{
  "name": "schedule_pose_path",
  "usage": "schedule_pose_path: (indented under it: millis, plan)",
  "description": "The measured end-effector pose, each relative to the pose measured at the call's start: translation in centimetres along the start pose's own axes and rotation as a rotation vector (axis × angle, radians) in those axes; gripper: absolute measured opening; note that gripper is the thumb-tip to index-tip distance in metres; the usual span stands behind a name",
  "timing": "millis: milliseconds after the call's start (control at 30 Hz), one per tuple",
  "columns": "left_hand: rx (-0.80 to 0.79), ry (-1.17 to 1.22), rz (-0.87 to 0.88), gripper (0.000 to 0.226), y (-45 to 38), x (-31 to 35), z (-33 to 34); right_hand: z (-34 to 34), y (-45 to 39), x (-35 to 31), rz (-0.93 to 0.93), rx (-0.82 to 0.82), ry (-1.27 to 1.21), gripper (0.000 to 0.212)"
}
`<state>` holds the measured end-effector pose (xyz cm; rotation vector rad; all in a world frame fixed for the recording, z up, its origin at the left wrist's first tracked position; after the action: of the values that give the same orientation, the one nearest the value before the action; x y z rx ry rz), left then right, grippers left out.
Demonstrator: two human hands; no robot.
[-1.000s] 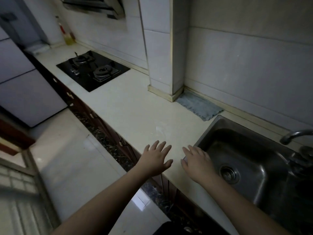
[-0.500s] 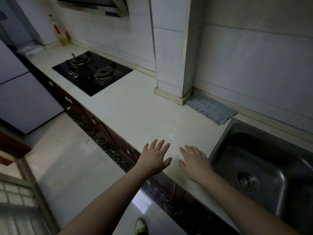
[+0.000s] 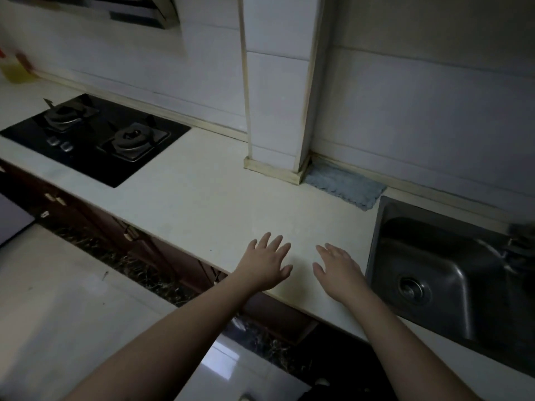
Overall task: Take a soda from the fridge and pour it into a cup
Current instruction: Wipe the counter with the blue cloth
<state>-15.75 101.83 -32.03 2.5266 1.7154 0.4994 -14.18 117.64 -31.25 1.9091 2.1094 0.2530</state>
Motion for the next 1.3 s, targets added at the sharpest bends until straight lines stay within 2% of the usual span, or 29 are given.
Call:
schedule_pose_path:
  millis: [333, 633, 967, 1133, 1300]
  plan:
    - [0.047, -0.05, 0.152, 0.063, -5.7, 0.3, -2.2, -0.2, -2.0, 2.8, 0.106, 0.028, -0.045, 0.057]
    - [0.089, -0.055, 0.228, 0.058, -13.4, 1.7, -2.6, -0.2, -7.1, 6.8, 0.156, 0.019, -0.146, 0.056]
    - [-0.022, -0.066, 0.296, 0.057, -27.1, 3.1, -0.1, 0.4, -17.4, 14.0, 0.191, -0.01, -0.194, 0.057]
    - [-0.08, -0.088, 0.29, 0.062, -34.1, 2.9, 0.7, -1.9, -24.8, 16.3, 0.149, 0.113, -0.163, 0.057]
    - [-0.043, -0.044, 0.186, 0.064, -40.7, 1.3, 0.9, -2.4, -32.1, 19.3, 0.233, 0.168, -0.173, 0.056]
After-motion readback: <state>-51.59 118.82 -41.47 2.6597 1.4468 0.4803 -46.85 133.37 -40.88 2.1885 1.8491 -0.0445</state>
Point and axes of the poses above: each hand's wrist, its own y-axis away from the middle knuckle, its own z-axis out of the palm, x = y × z, the point moved 8 cm from there along -y, towards the middle knuckle, and after that the axes turned 10 degrees about y, right-handed, at the moved point
